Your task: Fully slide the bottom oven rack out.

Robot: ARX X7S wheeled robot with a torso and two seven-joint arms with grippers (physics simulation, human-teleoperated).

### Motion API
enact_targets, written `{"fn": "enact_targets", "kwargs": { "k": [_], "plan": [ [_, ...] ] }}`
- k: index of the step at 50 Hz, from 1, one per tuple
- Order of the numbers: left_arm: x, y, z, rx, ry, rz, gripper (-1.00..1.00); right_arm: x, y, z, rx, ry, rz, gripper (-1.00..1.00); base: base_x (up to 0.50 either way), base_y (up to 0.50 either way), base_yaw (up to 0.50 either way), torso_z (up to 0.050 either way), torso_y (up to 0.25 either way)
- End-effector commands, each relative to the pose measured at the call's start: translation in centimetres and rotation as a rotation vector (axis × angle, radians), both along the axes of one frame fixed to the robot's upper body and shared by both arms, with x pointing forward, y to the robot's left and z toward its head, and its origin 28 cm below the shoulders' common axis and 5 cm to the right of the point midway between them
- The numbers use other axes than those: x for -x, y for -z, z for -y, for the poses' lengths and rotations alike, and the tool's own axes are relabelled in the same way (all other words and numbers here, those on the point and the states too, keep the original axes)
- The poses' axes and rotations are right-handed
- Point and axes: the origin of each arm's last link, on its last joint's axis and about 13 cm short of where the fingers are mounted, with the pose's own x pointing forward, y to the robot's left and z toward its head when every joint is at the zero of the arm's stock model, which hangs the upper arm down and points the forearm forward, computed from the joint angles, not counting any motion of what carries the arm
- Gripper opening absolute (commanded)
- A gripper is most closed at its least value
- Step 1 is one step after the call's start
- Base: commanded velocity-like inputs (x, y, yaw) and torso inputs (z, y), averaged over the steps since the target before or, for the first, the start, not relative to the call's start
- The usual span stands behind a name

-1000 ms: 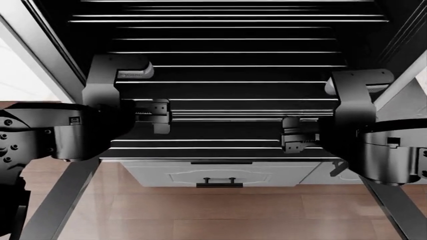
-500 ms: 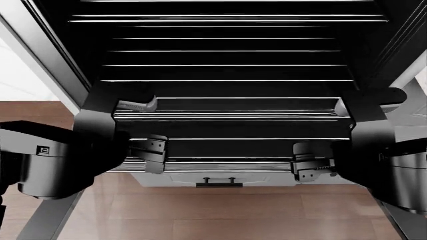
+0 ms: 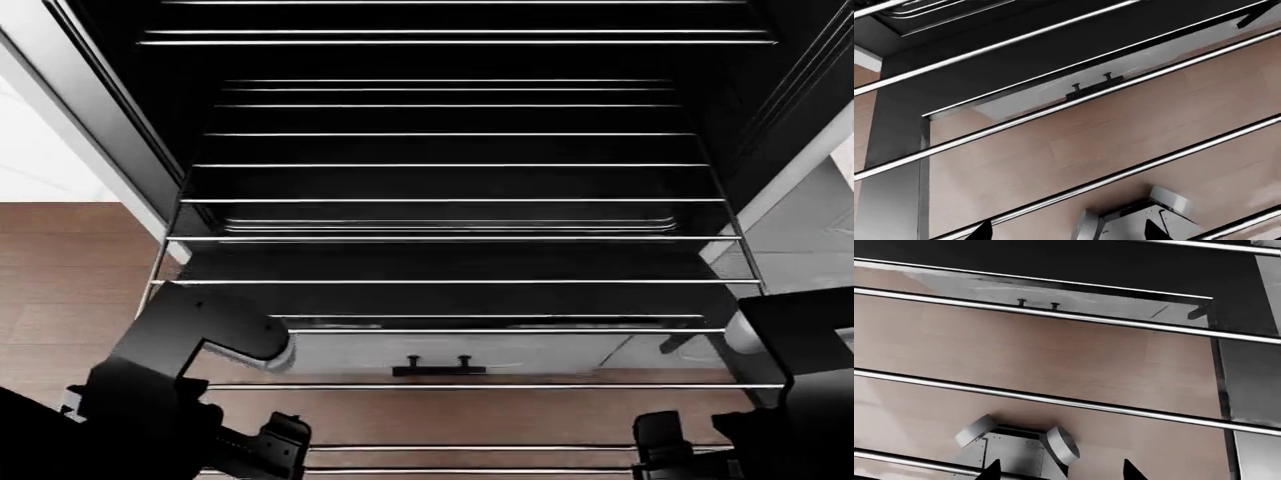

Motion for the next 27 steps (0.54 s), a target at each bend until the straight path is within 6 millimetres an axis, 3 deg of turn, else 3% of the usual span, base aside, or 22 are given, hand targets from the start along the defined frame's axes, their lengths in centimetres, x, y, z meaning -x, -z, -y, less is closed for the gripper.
{"fn": "enact_targets", "kwargs": {
  "k": [1, 5, 10, 18, 27],
  "plan": [
    [2.0, 4.1, -2.7, -0.057, -0.194, -0.585, 1.00, 6.0, 2.1, 0.2, 0.108, -0.036, -0.331, 1.00, -0.01, 0.00, 0.00, 0.000, -0.014],
    [3.4, 3.5, -3.1, -0.087, -0.204, -0.610, 1.00, 6.8, 1.9, -0.3, 0.115, -0.049, -0.372, 1.00, 0.00, 0.00, 0.00, 0.000, -0.013],
    [4.3, 1.6, -3.1, -0.098, -0.213, -0.608, 1.00, 7.3, -0.8, -0.6, 0.143, -0.060, -0.358, 1.00, 0.00, 0.00, 0.01, 0.000, -0.009],
    [4.8, -0.6, -3.4, -0.155, -0.194, -0.615, 1.00, 7.7, -2.9, -0.5, 0.151, -0.090, -0.338, 1.00, 0.00, 0.00, 0.01, 0.000, -0.005],
    [5.6, -0.3, -3.5, -0.152, -0.162, -0.684, 1.00, 7.7, -3.5, 0.1, 0.153, -0.131, -0.350, 1.00, 0.00, 0.00, 0.00, 0.000, -0.001]
  ]
}}
